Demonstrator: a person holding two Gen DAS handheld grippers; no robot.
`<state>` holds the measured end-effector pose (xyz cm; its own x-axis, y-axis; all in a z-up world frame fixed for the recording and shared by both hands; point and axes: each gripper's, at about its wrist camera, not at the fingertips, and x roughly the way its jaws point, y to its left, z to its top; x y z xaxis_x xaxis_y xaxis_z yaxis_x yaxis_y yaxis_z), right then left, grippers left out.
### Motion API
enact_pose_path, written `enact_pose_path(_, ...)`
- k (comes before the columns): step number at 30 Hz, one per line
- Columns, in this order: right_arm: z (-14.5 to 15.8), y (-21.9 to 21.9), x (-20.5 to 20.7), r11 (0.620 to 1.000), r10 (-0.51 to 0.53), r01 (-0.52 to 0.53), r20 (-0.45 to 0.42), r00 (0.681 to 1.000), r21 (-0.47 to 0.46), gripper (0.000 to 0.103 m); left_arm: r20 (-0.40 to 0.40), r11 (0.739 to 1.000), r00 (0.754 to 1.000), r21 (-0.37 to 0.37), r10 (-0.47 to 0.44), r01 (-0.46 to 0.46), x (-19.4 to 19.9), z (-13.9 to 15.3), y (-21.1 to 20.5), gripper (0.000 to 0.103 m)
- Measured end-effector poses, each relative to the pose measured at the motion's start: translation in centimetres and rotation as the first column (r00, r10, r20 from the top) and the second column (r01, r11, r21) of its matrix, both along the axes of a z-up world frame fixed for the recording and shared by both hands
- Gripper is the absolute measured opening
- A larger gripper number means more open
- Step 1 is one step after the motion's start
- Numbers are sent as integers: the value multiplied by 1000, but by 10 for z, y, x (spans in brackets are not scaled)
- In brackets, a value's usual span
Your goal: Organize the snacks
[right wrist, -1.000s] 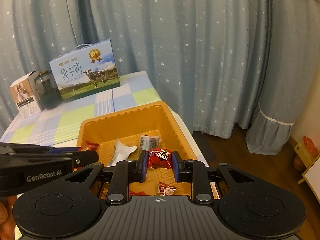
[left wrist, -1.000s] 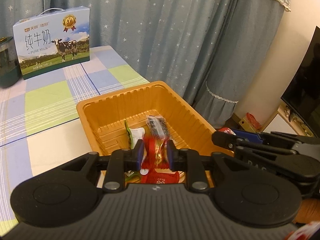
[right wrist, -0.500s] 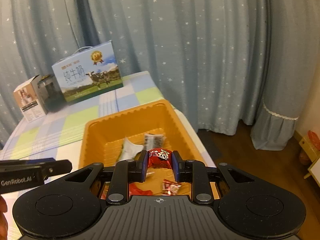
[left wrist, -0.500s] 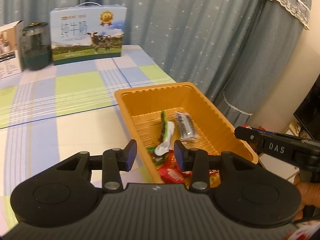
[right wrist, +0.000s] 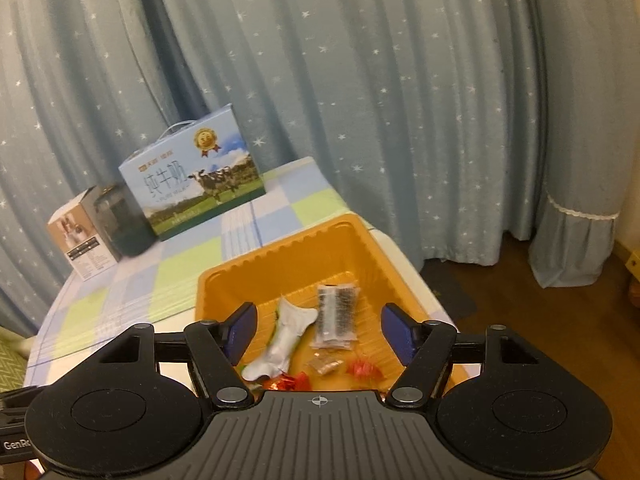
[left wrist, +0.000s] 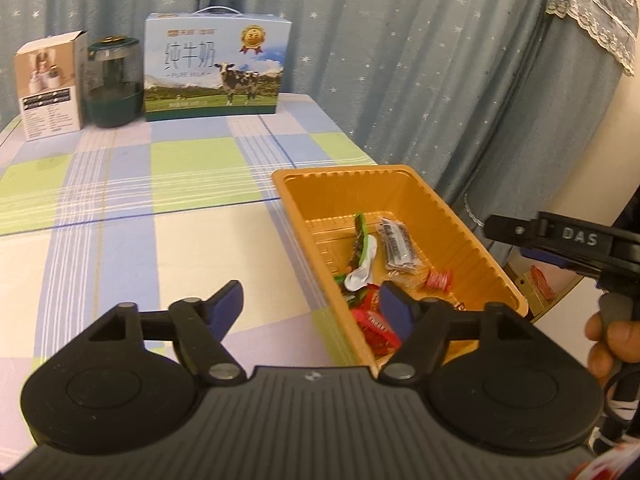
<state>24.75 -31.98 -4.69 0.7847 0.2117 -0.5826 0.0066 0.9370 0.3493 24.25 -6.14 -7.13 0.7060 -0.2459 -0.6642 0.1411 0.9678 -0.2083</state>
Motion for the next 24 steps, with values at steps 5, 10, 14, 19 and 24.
enact_pose_path(5,2,-11,-23,998,-51,51,-31,998,23,69,1,1000,1000,5,16,-16,-17,2,3,89)
enact_pose_path(10,8,-12,-52,998,-57,57,-46,997,7,69,18,1000,1000,13,21,-22,-34,9,4,98)
enact_pose_path(14,18,-6,-74,999,-42,41,-47,998,-16,69,41,999,999,41,15,-16,-51,20,1,103)
enact_pose_path(19,29,5,-100,998,-13,11,-34,999,-55,70,45,999,999,40,17,-19,-70,30,2,103)
enact_pose_path(24,38,15,-122,997,10,-12,-32,999,-73,77,59,999,998,37,17,-20,-91,41,6,103)
